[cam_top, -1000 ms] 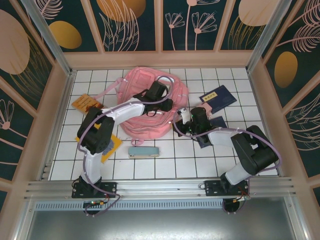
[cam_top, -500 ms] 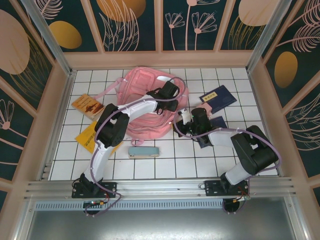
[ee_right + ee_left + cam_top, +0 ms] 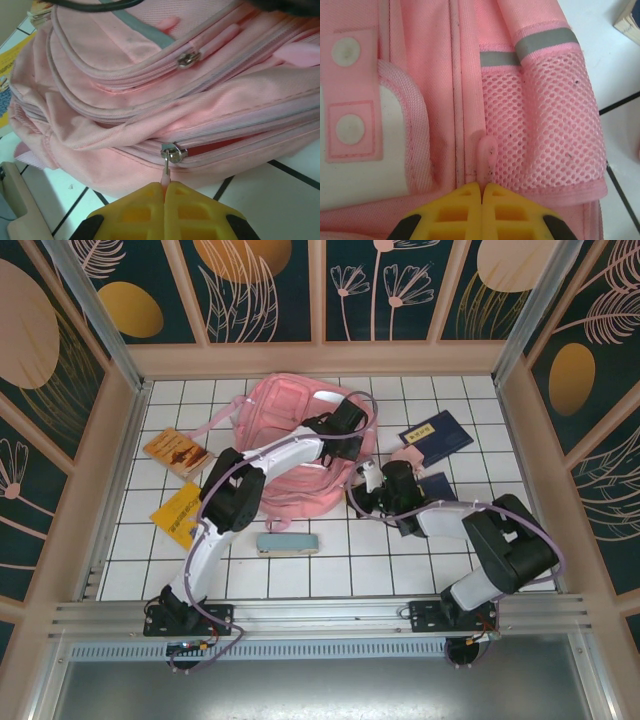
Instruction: Pack books, pencil case, and school supplies into a backpack
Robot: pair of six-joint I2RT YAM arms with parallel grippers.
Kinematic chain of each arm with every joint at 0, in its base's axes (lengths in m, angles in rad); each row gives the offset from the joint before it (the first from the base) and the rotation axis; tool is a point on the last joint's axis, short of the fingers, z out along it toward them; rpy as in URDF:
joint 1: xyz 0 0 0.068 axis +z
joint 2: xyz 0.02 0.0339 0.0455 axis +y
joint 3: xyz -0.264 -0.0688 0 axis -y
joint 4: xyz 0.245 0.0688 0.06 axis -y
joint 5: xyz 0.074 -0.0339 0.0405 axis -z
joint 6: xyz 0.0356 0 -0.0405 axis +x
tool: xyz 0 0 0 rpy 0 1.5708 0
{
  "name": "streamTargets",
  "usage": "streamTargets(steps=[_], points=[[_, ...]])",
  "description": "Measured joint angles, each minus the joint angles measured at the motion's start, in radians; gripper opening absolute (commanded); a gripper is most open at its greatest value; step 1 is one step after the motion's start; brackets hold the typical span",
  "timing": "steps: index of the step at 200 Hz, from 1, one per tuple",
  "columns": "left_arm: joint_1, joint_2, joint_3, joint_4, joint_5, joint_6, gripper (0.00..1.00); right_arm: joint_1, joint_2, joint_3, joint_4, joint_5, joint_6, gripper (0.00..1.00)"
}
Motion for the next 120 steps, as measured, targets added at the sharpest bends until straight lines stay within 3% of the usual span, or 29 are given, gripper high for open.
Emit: streamTargets(steps=[49, 114, 120], points=[[0.003, 0.082, 0.156, -0.110, 0.002, -0.038, 0.00, 0.114, -0.008, -0.015, 0.025, 0.092, 0.037, 0.00], [0.053, 0.137, 0.253, -0.105, 0.048, -0.095, 0.00, 0.294, 0.093, 0.071, 0.090, 0.111, 0.089, 0.00], [0.057, 0.137, 0.253, -0.103, 0.051, -0.098, 0.06, 0.306, 0.111, 0.086, 0.092, 0.114, 0.091, 0.00]])
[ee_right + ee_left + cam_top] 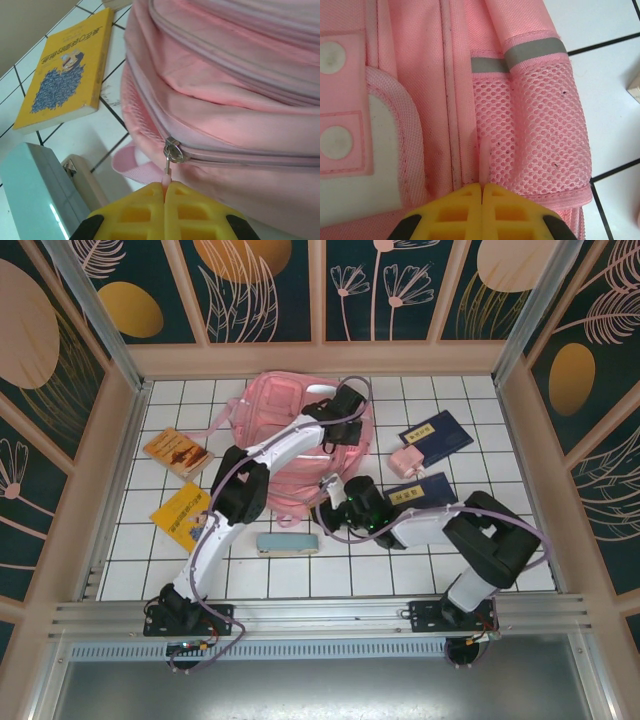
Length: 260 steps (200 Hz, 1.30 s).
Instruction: Pack books, pencil case, and school supplies into a backpack
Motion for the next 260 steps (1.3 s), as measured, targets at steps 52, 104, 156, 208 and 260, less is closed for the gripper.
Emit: streamTargets(steps=[52, 104, 156, 208, 260], points=[[0.022, -0.121, -0.192, 0.113, -0.034, -0.026, 0.57, 0.013, 0.045, 0.021, 0.041, -0.024, 0.033, 0.18], [0.071, -0.585, -0.637, 0.220, -0.116, -0.078, 0.58, -0.042, -0.035, -0.077, 0.076, -0.080, 0.073, 0.51], [0.062, -1.015, -1.043, 0.309, -0.157, -0.196, 0.50, -0.169, -0.245, -0.220, 0.114, -0.071, 0.179, 0.61], [-0.078, -1.170, -1.348, 0.291, -0.160, -0.339, 0.38, -0.206, -0.317, -0.217, 0.102, 0.040, 0.294, 0.62], [-0.199, -1.122, -1.372, 0.272, -0.203, -0.402, 0.32, -0.204, -0.224, -0.147, 0.071, 0.090, 0.387, 0.61]])
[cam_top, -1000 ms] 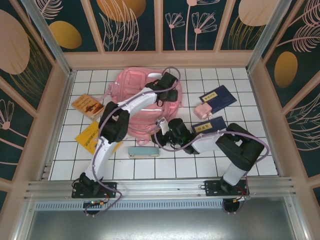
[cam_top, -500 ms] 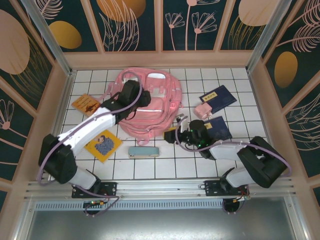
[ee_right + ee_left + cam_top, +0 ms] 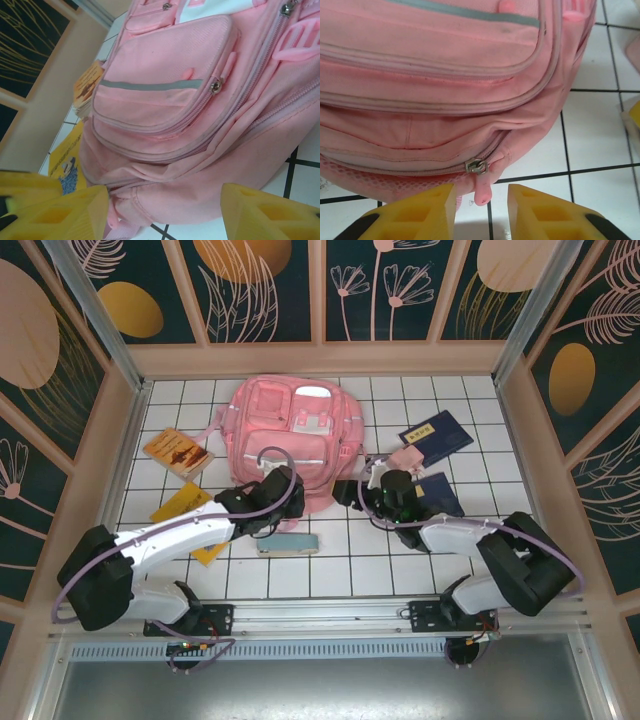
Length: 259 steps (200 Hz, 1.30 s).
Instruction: Pack books, pencil case, and school supplies into a backpack
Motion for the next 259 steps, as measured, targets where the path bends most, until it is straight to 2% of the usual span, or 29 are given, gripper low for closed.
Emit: streamTargets(steps=[38, 83, 104, 136, 259], points=[[-0.036, 0.122, 0.017, -0.014, -0.025, -0.015, 0.33, 0.010, 0.021, 0.009, -0.008, 0.006, 0.024, 0.61], [-0.050, 0.152, 0.023, -0.022, -0.049, -0.023, 0.38, 0.024, 0.060, 0.039, -0.010, 0.020, 0.032, 0.61], [-0.050, 0.188, 0.043, -0.022, -0.067, -0.024, 0.29, 0.035, 0.084, 0.048, -0.012, 0.021, 0.043, 0.61], [-0.050, 0.242, 0.076, -0.020, -0.090, -0.016, 0.01, 0.042, 0.092, 0.055, -0.019, 0.023, 0.054, 0.61], [-0.053, 0.197, 0.060, -0.014, -0.079, -0.014, 0.00, 0.058, 0.261, 0.159, -0.026, 0.019, 0.255, 0.53]])
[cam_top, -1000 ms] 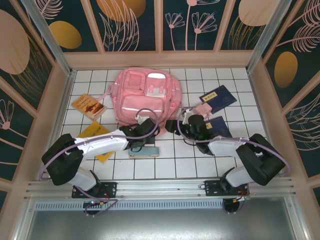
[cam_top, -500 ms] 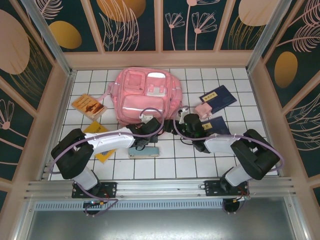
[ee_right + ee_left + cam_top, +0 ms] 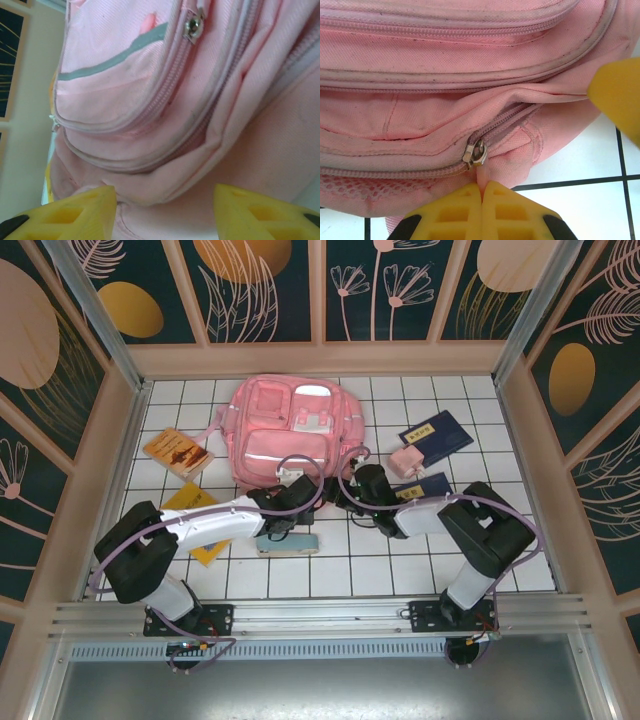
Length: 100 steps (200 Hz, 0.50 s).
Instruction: Pack books, pencil case, and school supplies into a backpack
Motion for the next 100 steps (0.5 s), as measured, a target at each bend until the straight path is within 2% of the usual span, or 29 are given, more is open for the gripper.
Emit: streamTargets(steps=[27, 45, 53, 69, 100], points=[[0.000, -0.004, -0.006, 0.004, 0.003, 0.000, 0.00, -0.002, 0.014, 0.027, 0.001, 0.000, 0.033, 0.48], [0.000, -0.012, -0.011, 0.007, 0.003, 0.000, 0.00, -0.007, 0.039, 0.037, 0.001, -0.001, 0.057, 0.40], [0.000, -0.015, -0.014, 0.007, 0.003, 0.000, 0.00, -0.010, 0.049, 0.041, 0.001, -0.005, 0.061, 0.32], [0.000, -0.019, -0.015, 0.006, 0.002, 0.000, 0.00, -0.017, 0.067, 0.046, 0.000, -0.012, 0.082, 0.00], [0.000, -0.020, -0.016, 0.004, -0.013, 0.002, 0.00, -0.029, 0.071, 0.062, -0.019, -0.026, 0.085, 0.00]])
